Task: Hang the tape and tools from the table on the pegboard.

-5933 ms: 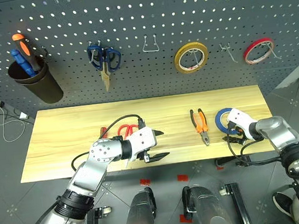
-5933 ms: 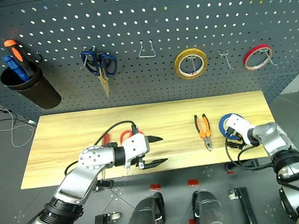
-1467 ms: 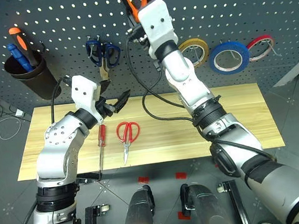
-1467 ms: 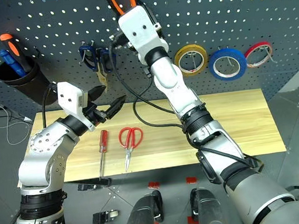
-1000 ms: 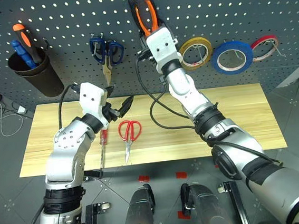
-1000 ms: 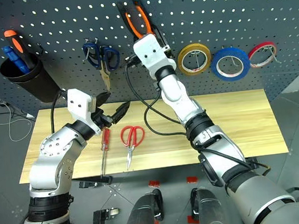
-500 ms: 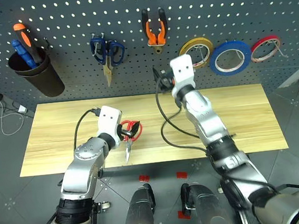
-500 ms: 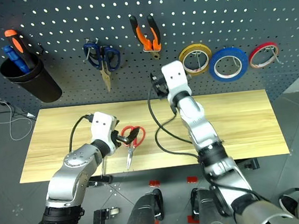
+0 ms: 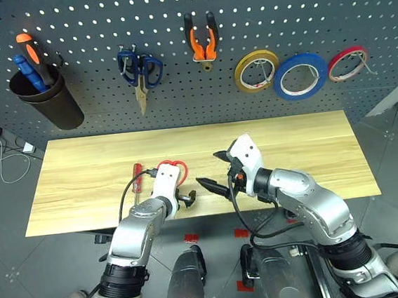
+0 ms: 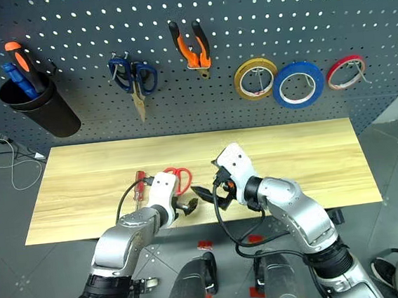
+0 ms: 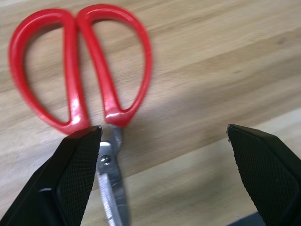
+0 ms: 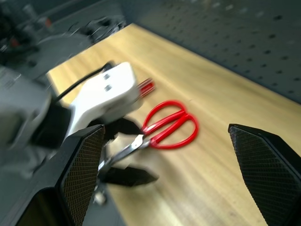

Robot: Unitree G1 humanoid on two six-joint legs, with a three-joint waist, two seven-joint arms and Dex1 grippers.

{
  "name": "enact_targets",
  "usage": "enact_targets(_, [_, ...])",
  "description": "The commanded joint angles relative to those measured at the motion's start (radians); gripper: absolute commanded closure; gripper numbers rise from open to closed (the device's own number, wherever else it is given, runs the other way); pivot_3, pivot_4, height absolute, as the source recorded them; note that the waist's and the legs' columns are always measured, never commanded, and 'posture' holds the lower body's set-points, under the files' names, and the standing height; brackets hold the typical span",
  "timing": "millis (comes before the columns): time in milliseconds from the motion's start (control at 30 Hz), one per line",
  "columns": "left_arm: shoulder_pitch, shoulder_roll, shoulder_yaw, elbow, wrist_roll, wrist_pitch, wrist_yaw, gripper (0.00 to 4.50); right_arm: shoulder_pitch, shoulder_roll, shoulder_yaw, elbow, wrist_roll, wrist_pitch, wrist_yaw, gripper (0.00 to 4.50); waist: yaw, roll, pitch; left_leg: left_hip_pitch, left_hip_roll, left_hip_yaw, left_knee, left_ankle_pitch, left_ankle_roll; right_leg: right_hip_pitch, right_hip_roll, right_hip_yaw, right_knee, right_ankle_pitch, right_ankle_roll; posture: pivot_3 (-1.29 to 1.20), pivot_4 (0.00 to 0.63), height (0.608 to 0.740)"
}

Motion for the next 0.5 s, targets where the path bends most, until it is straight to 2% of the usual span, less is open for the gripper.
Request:
enact_targets(33, [0.0,-0.004,0.027,-0.034,0.022,0.015,0.031,0.01,-0.01,-0.012,0.006,-0.034,0.012,-0.003,0.024,0.0,0.0,0.0,0.0,0.0,0.0,0.0,0.0,0.0,0.0,0.0,0.0,0.0,0.0,0.0,-0.001,0.0,0.335,0.74])
enact_targets(233, [0.006,-0.005,0.037,-0.018,0.025,0.056,0.041,0.01,-0.024,-0.016,0.006,-0.019,0.01,-0.007,0.035,0.0,0.0,0.0,0.0,0.0,0.0,0.0,0.0,0.0,0.0,0.0,0.0,0.0,-0.001,0.0,-0.001,0.0,0.332,0.74])
enact_targets(367, [-0.006,-0.022,0.044,0.039,0.026,0.132,0.056,0.01,-0.034,-0.044,0.029,-0.04,0.024,-0.012,0.093,0.0,0.0,0.0,0.0,0.0,0.0,0.0,0.0,0.0,0.0,0.0,0.0,0.0,0.0,0.0,0.0,0.0,0.331,0.74])
enact_targets(500, [-0.024,-0.056,0.096,0.064,0.012,0.203,0.068,0.01,-0.05,-0.076,0.051,-0.04,0.009,-0.031,0.134,0.0,0.003,-0.001,0.0,0.0,0.0,0.0,0.0,0.0,0.0,0.0,0.0,0.0,0.0,0.0,0.0,0.0,0.33,0.74])
